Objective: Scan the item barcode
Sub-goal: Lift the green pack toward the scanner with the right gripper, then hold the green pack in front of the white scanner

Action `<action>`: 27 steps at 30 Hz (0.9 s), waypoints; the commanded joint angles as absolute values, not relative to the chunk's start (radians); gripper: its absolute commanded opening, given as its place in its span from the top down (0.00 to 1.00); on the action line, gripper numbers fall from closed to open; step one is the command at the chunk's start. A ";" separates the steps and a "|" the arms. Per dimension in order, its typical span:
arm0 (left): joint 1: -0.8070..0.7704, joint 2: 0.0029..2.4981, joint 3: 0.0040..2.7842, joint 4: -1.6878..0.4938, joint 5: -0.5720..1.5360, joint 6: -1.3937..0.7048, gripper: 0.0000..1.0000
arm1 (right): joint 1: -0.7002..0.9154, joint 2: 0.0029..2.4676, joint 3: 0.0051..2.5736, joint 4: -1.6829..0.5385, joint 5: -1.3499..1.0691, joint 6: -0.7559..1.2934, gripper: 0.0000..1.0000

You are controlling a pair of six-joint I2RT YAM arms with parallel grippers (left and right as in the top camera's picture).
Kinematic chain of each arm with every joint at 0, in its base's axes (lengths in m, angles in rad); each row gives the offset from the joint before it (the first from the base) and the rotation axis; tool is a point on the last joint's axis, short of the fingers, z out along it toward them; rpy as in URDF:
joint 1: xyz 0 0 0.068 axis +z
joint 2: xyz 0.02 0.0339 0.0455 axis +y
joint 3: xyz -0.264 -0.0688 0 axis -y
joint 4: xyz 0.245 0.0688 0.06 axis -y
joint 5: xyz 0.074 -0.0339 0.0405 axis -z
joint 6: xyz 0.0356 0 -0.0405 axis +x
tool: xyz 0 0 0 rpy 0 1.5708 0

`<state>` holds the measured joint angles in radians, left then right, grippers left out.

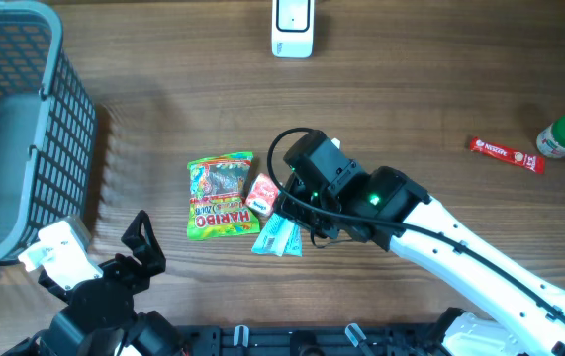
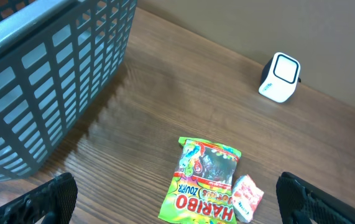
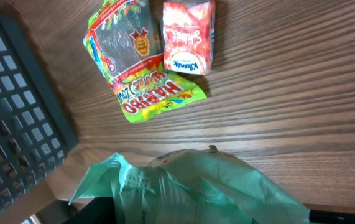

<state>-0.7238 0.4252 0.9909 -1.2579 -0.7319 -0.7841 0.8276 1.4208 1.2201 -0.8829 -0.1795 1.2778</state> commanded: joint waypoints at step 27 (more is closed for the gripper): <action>-0.717 0.422 0.985 -1.258 -0.730 -0.797 0.00 | 0.661 1.981 1.235 0.871 0.672 0.207 0.91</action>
